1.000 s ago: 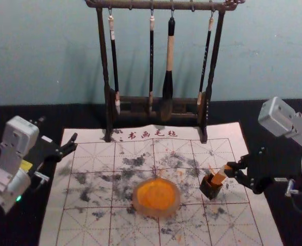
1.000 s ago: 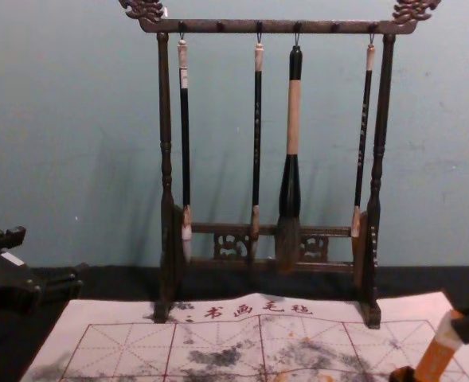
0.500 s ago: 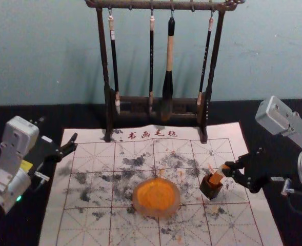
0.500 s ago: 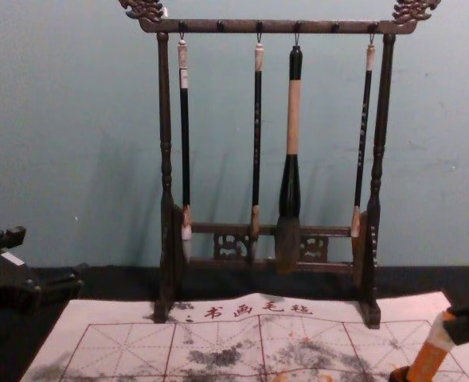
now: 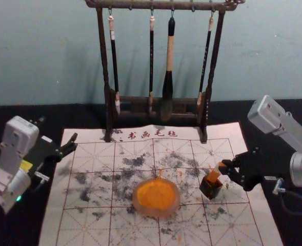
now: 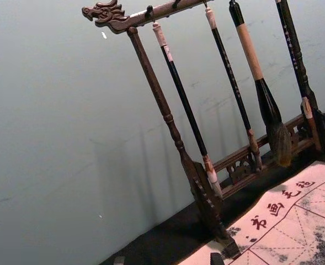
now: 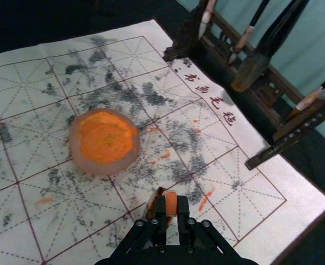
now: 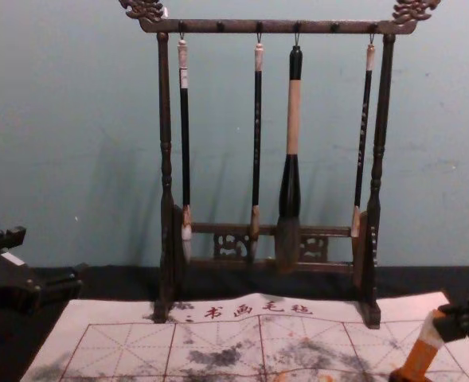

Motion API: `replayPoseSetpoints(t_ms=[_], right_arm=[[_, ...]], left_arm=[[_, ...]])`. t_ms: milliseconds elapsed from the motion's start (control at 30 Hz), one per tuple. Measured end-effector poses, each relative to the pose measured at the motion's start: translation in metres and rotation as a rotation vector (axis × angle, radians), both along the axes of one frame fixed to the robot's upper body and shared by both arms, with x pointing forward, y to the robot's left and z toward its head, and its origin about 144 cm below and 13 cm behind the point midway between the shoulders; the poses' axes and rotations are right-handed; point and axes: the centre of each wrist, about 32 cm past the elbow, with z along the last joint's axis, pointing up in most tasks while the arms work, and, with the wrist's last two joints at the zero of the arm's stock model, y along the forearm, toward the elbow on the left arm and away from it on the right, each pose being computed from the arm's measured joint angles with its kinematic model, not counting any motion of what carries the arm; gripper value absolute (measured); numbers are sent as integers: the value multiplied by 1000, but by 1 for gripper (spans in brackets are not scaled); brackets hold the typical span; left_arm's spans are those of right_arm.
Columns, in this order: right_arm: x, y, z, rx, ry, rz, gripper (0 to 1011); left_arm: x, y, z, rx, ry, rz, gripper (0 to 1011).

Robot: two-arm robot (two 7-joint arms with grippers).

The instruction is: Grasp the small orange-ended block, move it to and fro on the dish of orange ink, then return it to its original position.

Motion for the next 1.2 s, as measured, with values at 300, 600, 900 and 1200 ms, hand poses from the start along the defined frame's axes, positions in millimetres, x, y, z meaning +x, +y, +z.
replayPoseSetpoints(t_ms=[300, 600, 900, 1200], right_arm=[[-2, 1, 0, -5, -11, -18, 87], [-3, 1, -1, 0, -5, -25, 88], [-5, 2, -2, -1, 5, -18, 87], [-6, 2, -5, 2, 17, -16, 88]], left_arm=[[0, 0, 0, 0, 0, 0, 1001], [0, 0, 0, 0, 0, 0, 1001], [0, 0, 0, 0, 0, 0, 1001], [0, 0, 0, 0, 0, 0, 1001]])
